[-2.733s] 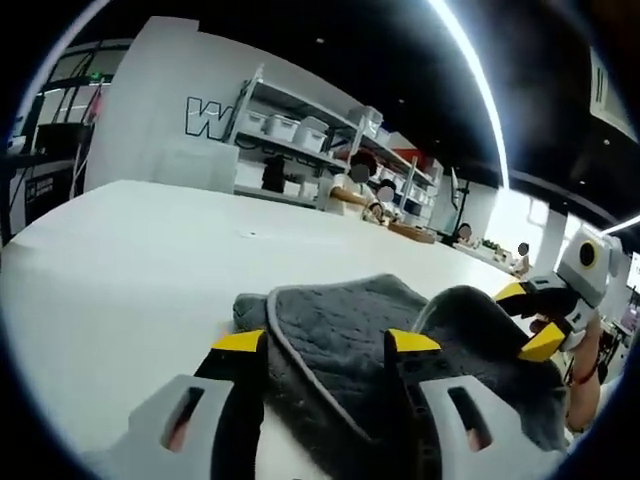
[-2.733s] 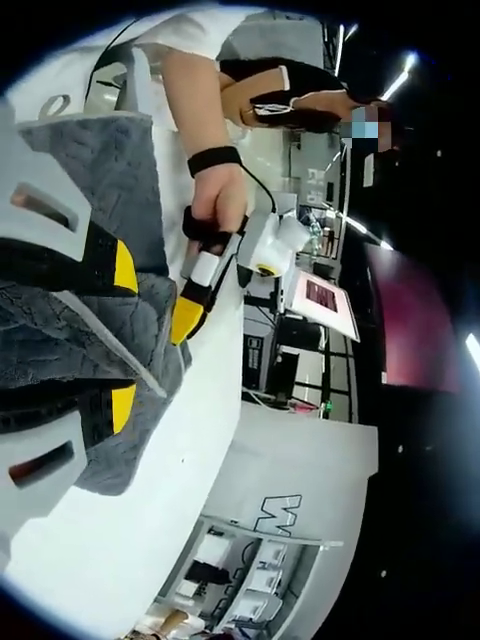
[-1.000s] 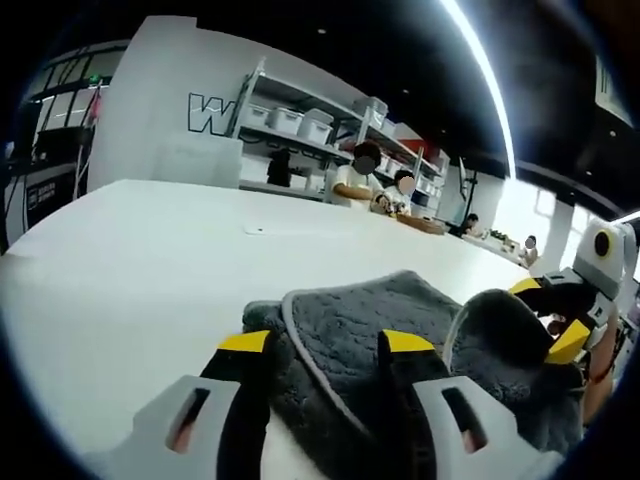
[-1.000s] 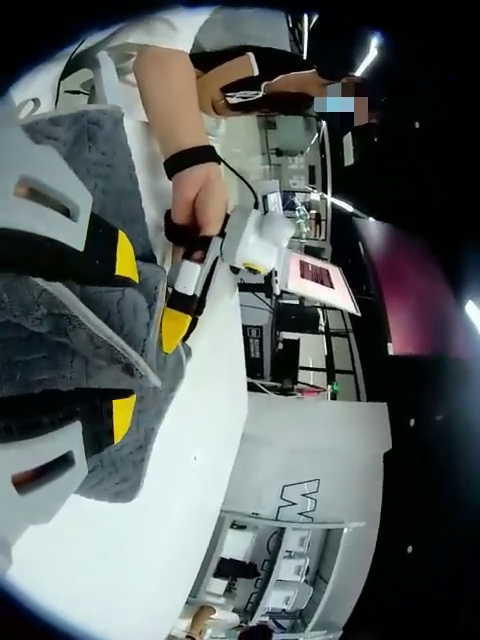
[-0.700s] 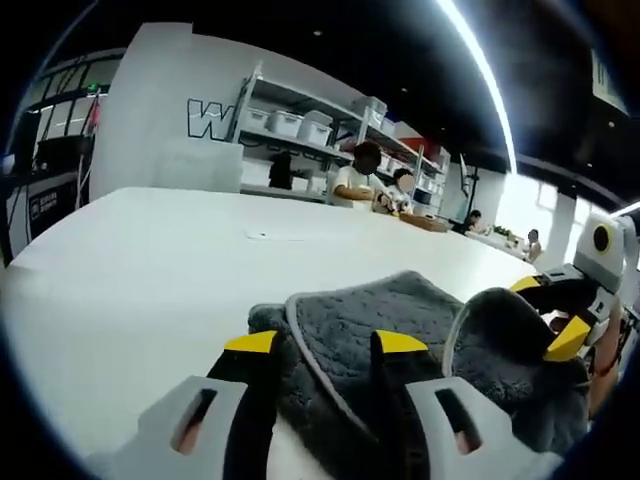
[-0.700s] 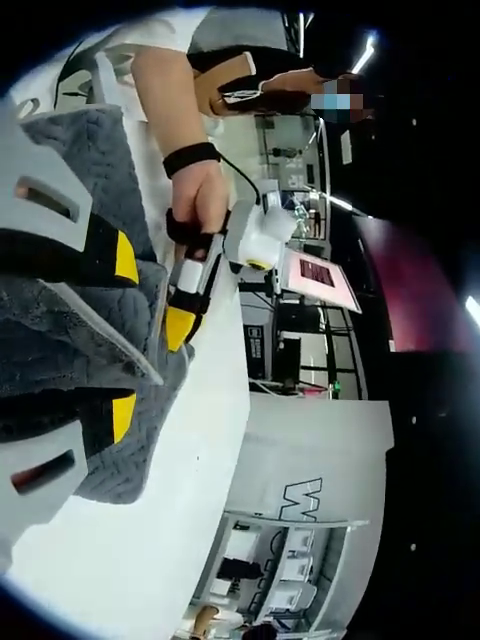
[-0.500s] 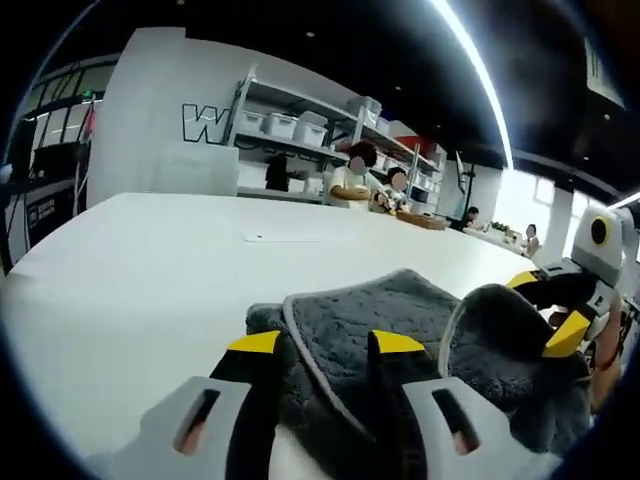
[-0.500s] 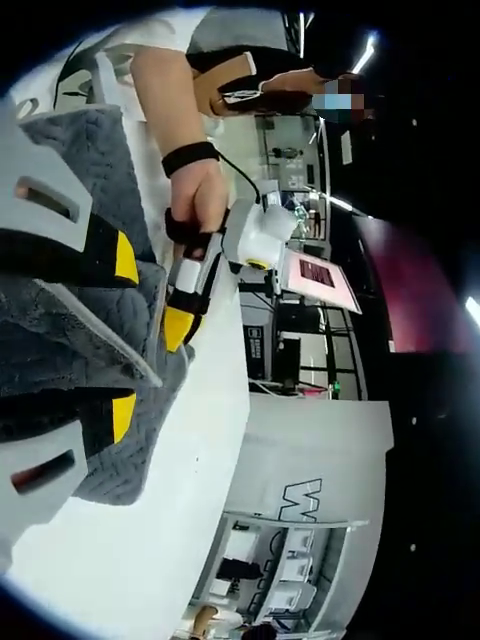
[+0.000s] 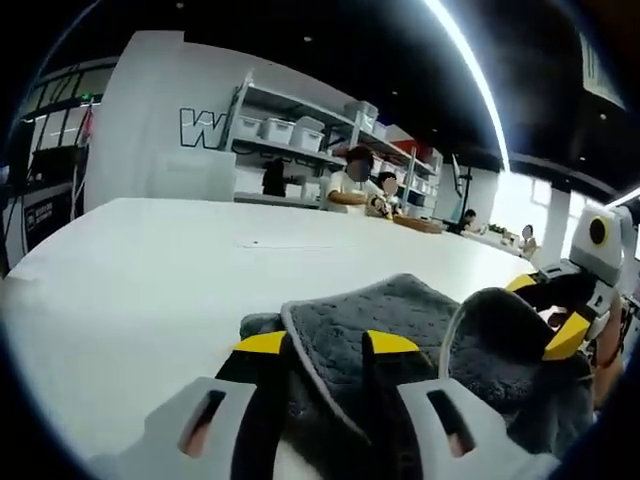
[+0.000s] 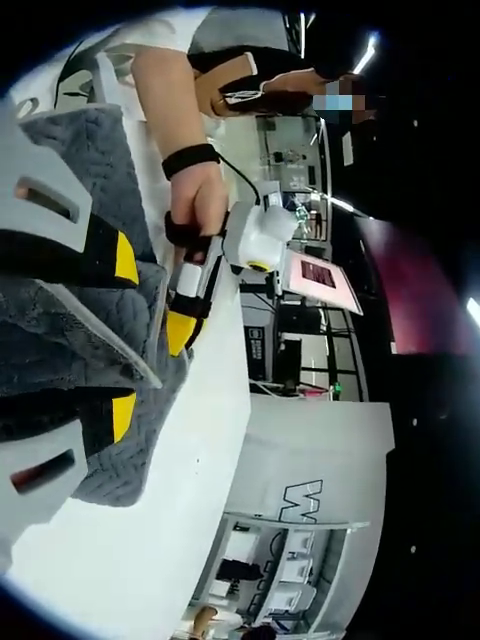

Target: Open the folded towel by lifting each exposed corner and separating the folded layers until the towel lies flat within the target outline without major curled edges

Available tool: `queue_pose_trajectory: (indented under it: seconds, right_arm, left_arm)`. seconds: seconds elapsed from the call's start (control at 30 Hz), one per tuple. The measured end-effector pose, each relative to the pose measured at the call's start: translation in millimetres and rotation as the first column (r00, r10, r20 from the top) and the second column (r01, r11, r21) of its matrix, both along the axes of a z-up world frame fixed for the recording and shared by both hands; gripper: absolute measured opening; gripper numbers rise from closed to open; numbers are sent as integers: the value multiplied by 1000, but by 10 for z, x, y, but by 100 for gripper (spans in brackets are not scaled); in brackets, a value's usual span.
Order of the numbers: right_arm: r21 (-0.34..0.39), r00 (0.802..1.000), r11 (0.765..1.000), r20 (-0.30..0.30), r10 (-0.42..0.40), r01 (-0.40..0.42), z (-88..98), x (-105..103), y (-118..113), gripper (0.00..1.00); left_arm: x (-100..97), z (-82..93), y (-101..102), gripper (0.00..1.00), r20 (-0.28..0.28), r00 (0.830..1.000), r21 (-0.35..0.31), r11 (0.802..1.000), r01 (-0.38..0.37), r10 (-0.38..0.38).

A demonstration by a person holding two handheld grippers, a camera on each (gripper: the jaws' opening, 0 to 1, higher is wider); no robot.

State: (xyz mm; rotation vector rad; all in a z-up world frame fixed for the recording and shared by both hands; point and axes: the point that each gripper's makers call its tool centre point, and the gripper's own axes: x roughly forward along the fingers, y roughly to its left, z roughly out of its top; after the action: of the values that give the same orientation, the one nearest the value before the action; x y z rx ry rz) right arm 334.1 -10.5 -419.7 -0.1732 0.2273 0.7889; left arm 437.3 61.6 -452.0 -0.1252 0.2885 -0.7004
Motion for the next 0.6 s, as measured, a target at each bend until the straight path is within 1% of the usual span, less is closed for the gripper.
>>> queue_pose_trajectory:
  seconds: [0.1, 0.33, 0.37, 0.47, 0.5, 0.53, 0.6]
  right_arm:
    - [-2, 1000, 1000, 0, -2, 2, -2, 6, -3, 35]
    - [0, 1000, 1000, -5, -6, 6, -8, 19, -2, 36]
    - [-2, 1000, 1000, -8, -14, 14, -13, 31, -3, 36]
    - [7, 1000, 1000, -9, -8, 8, -1, 19, 19, 36]
    - [5, 1000, 1000, -8, -4, 4, -3, 10, 34, 36]
    - [4, 1000, 1000, -9, -1, 1, -10, 9, 41, 35]
    - [11, 1000, 1000, -11, -5, 5, -2, 20, 39, 35]
  left_arm:
    - [13, -1, 9, 26, -4, 1000, -5, 1000, -2, 2]
    - [45, -4, -5, 29, -11, 1000, 2, 1000, 0, 0]
    - [88, -32, 15, 29, -26, 1000, 1, 1000, -16, 16]
    - [113, -66, 8, 29, -36, 999, 11, 1000, -13, 13]
    - [139, -116, 28, 29, -53, 998, 23, 1000, -22, 23]
    - [155, -137, 19, 28, -60, 998, 23, 1000, -16, 17]
    - [177, -108, 14, 27, -56, 998, 15, 1000, -17, 18]
